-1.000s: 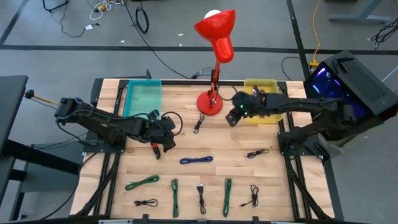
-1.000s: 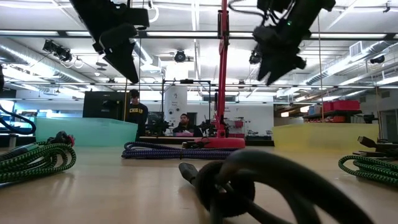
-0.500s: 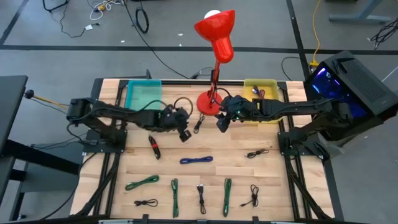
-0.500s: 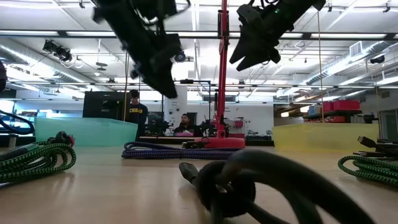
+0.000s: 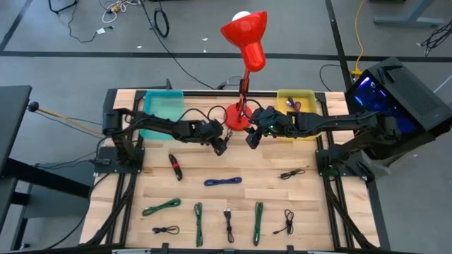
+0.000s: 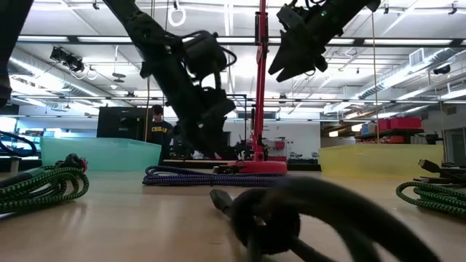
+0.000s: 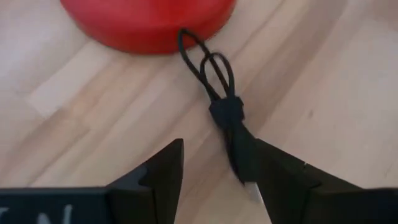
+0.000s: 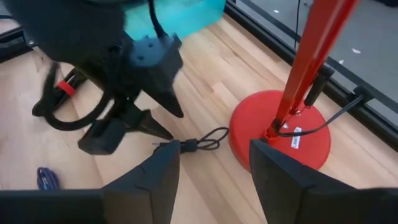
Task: Pick & Place USB Port
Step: Put the black USB cable into the green bin
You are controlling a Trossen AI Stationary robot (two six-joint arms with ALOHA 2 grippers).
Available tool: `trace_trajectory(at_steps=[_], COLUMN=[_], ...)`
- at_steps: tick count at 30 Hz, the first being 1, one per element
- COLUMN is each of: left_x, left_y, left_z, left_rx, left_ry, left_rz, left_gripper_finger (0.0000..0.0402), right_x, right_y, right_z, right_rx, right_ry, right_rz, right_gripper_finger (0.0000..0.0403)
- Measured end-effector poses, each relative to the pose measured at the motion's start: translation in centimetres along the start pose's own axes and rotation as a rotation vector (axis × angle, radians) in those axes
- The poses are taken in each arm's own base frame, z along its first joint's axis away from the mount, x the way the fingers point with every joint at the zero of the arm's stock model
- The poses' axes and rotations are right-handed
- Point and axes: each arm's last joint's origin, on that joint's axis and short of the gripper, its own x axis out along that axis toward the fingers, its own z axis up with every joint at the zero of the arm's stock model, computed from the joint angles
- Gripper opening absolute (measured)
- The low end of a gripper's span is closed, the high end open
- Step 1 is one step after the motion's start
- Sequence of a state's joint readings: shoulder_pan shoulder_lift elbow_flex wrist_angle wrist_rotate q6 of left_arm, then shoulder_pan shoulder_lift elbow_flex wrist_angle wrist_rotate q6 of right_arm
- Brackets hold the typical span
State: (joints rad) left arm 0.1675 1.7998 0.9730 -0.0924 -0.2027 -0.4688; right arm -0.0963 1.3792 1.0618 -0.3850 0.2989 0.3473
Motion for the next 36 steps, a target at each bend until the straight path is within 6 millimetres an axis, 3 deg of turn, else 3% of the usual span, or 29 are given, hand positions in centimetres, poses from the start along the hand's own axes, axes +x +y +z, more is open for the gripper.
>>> trace_trajectory(at_steps=[8, 21, 24, 28, 36], left_x=[1.5, 3.6, 3.7, 3.6, 3.3], left_y=[-0.7, -0.6, -0.5, -0.5, -0.5], left_z=[0.1, -1.0, -1.1, -1.0, -1.0], left_rx=[-0.024, -0.071, -0.074, -0.053, -0.046], left_ry=[-0.040, -0.022, -0.019, -0.012, -0.003], left_rz=[-0.079, -0.048, -0.038, -0.054, -0.048], left_gripper_finger=[0.0197, 0.0190, 0.0149, 0.0033, 0.0024], right_x=[0.0, 0.0, 0.0, 0.0, 0.5], right_y=[-0.1, 0.0, 0.0, 0.0, -0.2], right_z=[0.1, 0.2, 0.2, 0.3, -0.5], right_rx=[-0.003, 0.001, 0.002, 0.003, 0.016], right_ry=[-0.014, -0.029, -0.032, -0.035, -0.027], right_rz=[-0.030, -0.025, -0.024, -0.023, -0.026], right_gripper_finger=[0.0191, 0.0191, 0.0191, 0.0191, 0.0191])
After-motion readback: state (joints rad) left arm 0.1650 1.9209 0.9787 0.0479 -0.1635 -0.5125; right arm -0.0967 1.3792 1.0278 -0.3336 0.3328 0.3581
